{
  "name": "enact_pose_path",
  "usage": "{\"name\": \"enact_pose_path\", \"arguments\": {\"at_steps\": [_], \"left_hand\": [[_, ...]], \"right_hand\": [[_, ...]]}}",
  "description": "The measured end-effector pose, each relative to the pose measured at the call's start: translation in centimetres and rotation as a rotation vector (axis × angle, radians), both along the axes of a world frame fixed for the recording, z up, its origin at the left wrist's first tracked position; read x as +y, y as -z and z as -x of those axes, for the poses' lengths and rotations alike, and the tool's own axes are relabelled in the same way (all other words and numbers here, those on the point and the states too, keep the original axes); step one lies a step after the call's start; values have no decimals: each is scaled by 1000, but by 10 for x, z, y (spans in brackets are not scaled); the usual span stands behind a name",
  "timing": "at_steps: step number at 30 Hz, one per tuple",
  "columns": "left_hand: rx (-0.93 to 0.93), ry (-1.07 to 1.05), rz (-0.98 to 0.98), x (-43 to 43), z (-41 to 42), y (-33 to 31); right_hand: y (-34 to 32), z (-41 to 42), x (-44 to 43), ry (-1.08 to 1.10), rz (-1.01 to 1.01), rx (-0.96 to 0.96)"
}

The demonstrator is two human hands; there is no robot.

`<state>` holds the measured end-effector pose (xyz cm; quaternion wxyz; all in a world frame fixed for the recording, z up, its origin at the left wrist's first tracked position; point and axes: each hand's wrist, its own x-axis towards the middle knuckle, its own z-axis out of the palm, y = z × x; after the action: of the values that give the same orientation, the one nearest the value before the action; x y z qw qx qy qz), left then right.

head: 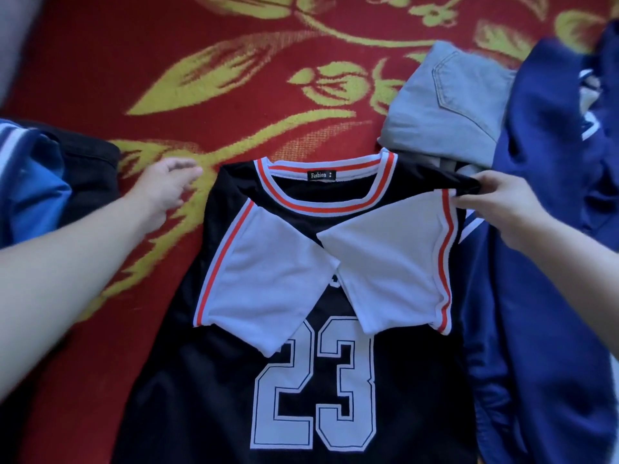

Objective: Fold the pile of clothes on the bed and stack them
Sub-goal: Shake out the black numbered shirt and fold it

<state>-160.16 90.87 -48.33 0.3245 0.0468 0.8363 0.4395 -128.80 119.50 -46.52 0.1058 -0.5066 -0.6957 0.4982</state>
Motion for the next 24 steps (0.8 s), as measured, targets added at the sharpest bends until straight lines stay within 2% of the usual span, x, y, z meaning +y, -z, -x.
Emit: {"name": "enact_pose_path", "arguments": {"at_steps": [3,5,7,10,16,19,22,24], "left_hand": [[-205,21,66,-7,-17,20],[-262,28,94,-1,-31,25],[-172,-11,120,6,-38,28],[-71,-121,60,13,-38,23],[-9,-55,-152,-16,-28,-15],[24,99,-196,-57,-34,-31],[73,280,-107,-105,-46,-30],[175,522,-82,-133,-61,-28]], "right_hand": [[-2,-3,-10,-20,21,-12],[-1,0,-13,-27,-2,-34],[-2,3,-16,-30,-33,-52],[-2,2,-21,-24,-51,-31],[-17,-25,-31,-21,-158,54],[-23,-63,-49,-186,-387,24],[-17,-108,-74,-494,-732,-55],[-2,-135,-89,-689,-963,-167]]}}
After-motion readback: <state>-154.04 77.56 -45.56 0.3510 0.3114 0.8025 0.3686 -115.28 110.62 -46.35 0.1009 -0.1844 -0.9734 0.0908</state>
